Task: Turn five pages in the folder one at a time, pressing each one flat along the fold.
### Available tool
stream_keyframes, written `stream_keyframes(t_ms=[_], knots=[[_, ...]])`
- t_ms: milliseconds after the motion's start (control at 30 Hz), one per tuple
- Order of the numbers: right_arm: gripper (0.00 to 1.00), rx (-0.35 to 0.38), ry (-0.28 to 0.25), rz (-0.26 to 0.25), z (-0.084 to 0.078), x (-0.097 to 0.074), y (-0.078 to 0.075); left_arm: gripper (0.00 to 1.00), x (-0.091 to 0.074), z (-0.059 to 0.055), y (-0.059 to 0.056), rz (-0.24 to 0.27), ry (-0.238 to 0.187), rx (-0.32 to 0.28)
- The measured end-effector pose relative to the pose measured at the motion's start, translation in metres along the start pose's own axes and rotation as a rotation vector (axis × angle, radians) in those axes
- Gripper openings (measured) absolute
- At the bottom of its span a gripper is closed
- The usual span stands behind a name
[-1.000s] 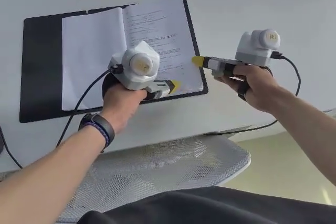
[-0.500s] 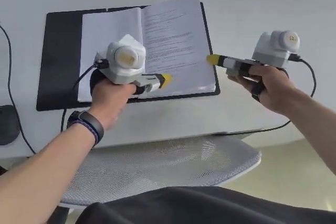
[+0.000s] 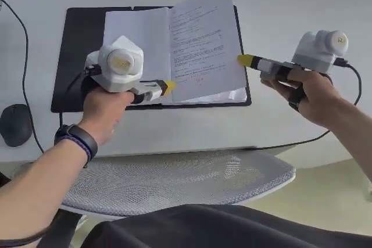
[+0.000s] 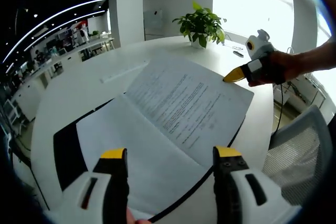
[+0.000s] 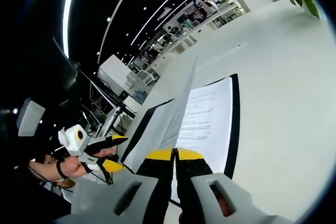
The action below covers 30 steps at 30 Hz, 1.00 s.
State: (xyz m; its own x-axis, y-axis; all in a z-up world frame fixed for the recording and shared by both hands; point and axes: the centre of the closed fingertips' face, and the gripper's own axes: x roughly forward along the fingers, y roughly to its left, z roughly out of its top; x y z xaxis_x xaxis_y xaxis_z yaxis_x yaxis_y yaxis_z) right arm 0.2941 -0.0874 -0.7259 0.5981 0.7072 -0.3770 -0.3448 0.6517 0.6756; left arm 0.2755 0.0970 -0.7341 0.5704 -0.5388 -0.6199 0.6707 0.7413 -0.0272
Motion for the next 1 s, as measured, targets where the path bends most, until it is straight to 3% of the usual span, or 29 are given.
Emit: stream_keyframes(t_ms=[333, 500, 800, 833, 1000], knots=[[0.0, -0.021, -0.028, 0.043, 0.012, 0.001, 0.026, 0.65, -0.027, -0.006, 0.024, 0.054, -0.027, -0.035], [0.0, -0.04, -0.04, 0.084, 0.022, 0.006, 0.048, 0.65, -0.038, -0.012, 0.034, 0.077, -0.033, -0.053], [0.0, -0.106, -0.032, 0.199, 0.031, 0.029, 0.102, 0.66, -0.061, -0.013, 0.046, 0.11, -0.066, -0.078], [0.0, -0.117, -0.023, 0.213, 0.03, 0.034, 0.099, 0.66, -0.064, -0.014, 0.047, 0.116, -0.067, -0.08], [0.0, -0.152, 0.001, 0.265, 0.028, 0.053, 0.121, 0.67, -0.076, -0.02, 0.053, 0.134, -0.074, -0.097]])
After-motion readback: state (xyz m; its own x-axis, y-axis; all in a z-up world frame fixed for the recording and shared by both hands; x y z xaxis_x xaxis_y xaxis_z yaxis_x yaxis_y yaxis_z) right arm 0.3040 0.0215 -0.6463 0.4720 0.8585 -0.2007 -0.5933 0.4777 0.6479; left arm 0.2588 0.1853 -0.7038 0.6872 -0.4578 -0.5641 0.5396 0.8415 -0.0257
